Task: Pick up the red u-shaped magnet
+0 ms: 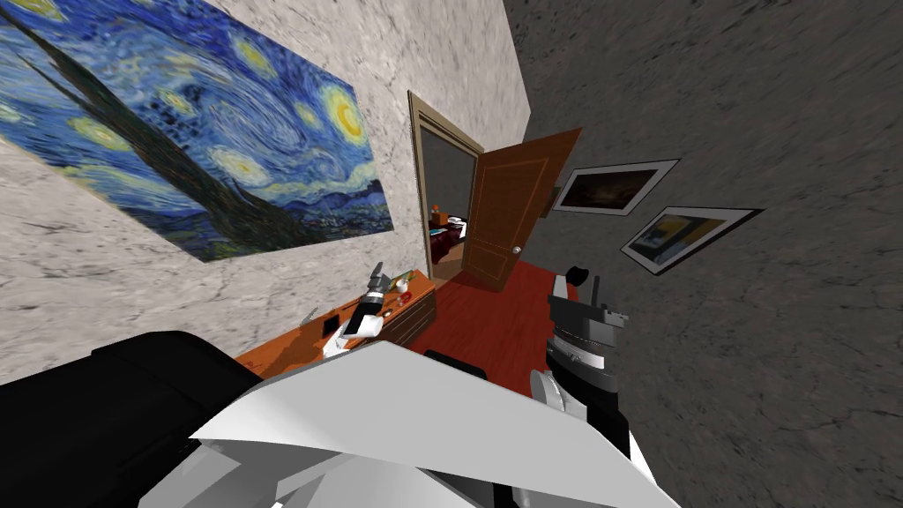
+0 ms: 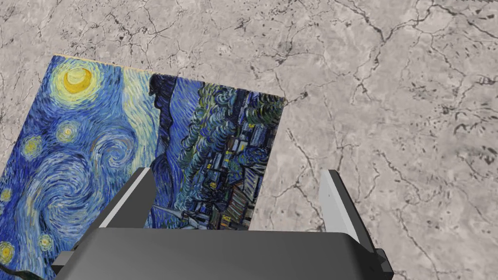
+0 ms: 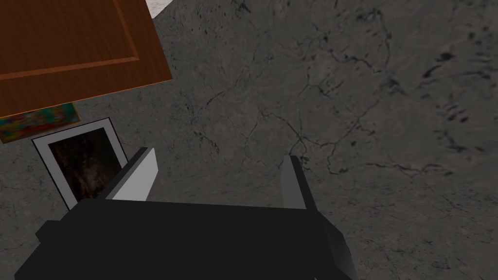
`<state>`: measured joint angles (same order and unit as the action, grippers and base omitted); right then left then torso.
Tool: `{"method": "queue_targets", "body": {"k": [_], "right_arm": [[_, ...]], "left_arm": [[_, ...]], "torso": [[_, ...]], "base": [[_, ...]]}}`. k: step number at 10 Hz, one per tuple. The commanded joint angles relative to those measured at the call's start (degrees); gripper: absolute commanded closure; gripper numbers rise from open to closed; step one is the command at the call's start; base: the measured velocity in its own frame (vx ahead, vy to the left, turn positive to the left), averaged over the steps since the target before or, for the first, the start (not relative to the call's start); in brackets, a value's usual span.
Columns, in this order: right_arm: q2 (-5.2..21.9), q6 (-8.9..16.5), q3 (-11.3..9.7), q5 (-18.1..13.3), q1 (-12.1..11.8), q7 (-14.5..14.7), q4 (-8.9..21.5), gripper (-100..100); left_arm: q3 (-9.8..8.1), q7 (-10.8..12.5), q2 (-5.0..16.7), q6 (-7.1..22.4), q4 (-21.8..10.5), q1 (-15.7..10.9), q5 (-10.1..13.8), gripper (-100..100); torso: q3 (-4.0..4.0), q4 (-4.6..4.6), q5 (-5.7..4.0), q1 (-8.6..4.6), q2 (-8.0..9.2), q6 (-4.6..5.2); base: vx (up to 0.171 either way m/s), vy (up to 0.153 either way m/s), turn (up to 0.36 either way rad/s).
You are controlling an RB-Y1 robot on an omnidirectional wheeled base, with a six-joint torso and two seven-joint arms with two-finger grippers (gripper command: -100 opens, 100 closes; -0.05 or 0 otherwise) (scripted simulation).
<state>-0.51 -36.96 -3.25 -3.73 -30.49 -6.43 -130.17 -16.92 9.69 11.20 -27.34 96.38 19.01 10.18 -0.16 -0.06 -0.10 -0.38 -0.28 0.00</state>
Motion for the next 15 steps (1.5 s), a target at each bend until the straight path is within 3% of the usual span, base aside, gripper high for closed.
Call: {"method": "queue_targets", "body": {"k": [1,2,5,8,10,15], "right_arm": [[0.00,0.00,0.00,0.00,0.00,0.00,0.00,0],[0.00,0.00,0.00,0.00,0.00,0.00,0.00,0],[0.01,0.00,0.01,0.00,0.00,0.00,0.00,0],[0.01,0.00,0.01,0.00,0.00,0.00,0.00,0],[0.00,0.00,0.00,0.00,0.00,0.00,0.00,0],[0.01,0.00,0.01,0.00,0.00,0.00,0.00,0]], "left_arm": [[-0.47,0.19,-0.01,0.36,-2.62,-0.31,0.10,-100],[-1.68,0.88,0.56,0.81,-4.30,-0.88,0.49,-100],[-1.68,0.88,0.56,0.81,-6.29,-0.88,0.49,-100],[-4.11,2.26,1.78,1.79,-11.57,-1.93,1.21,-100],[-4.11,2.26,1.78,1.79,-13.74,-1.93,1.21,-100],[-7.70,4.27,3.82,3.45,-23.11,-3.28,2.08,-100]], "torso": [[0.00,0.00,0.00,0.00,0.00,0.00],[0.00,0.00,0.00,0.05,0.01,0.00],[0.05,0.01,0.04,0.24,0.11,0.00],[0.04,0.01,0.03,0.19,0.08,-0.01],[-0.02,-0.01,0.02,0.14,-0.02,0.00],[0.00,0.00,0.02,0.17,0.02,-0.01]], "base": [[0.065,-0.099,0.001],[0.084,-0.090,-0.022],[0.033,-0.039,-0.001],[0.056,-0.067,-0.025],[0.062,-0.063,-0.005],[0.068,-0.077,-0.038]]}}
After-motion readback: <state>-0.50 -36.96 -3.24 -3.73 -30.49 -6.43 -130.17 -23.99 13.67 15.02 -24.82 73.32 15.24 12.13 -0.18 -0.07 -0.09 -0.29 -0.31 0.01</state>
